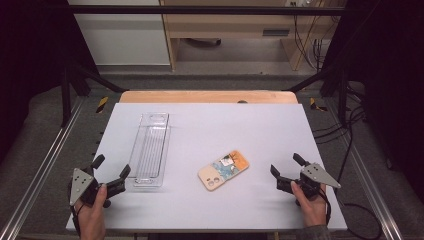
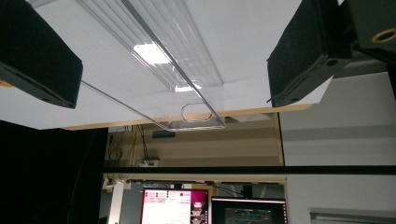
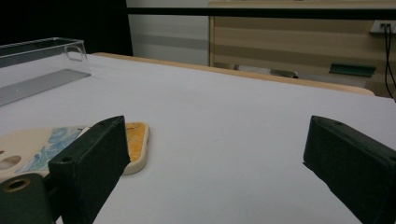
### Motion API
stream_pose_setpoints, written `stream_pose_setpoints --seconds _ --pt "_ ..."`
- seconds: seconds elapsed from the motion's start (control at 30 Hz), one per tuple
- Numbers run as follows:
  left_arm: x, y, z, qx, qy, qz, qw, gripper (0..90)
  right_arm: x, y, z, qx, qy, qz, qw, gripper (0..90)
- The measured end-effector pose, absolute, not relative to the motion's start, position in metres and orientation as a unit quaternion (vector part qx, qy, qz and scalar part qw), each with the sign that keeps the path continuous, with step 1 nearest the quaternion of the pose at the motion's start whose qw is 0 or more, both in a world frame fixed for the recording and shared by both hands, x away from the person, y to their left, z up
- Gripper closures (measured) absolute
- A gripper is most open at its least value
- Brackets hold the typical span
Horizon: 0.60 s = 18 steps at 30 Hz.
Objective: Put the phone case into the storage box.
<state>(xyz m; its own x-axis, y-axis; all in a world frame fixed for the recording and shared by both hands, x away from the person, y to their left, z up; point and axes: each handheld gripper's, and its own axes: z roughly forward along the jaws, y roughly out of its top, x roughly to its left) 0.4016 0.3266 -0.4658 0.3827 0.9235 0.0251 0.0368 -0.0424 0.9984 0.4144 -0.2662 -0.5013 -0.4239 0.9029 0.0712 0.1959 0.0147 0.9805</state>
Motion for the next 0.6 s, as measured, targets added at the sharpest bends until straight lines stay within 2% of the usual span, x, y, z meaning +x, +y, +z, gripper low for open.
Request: stream_pose_setpoints --seconds 0.4,0.6 --pt "0.399 0.330 -0.465 0.604 0.400 0.390 0.569 3.0 0.423 -0.259 -0.496 0.441 0.677 0.512 0.293 6.6" --pt "0.400 0.330 -0.466 0.605 0.401 0.384 0.570 3.0 0.425 -0.261 -0.490 0.444 0.682 0.497 0.302 6.1"
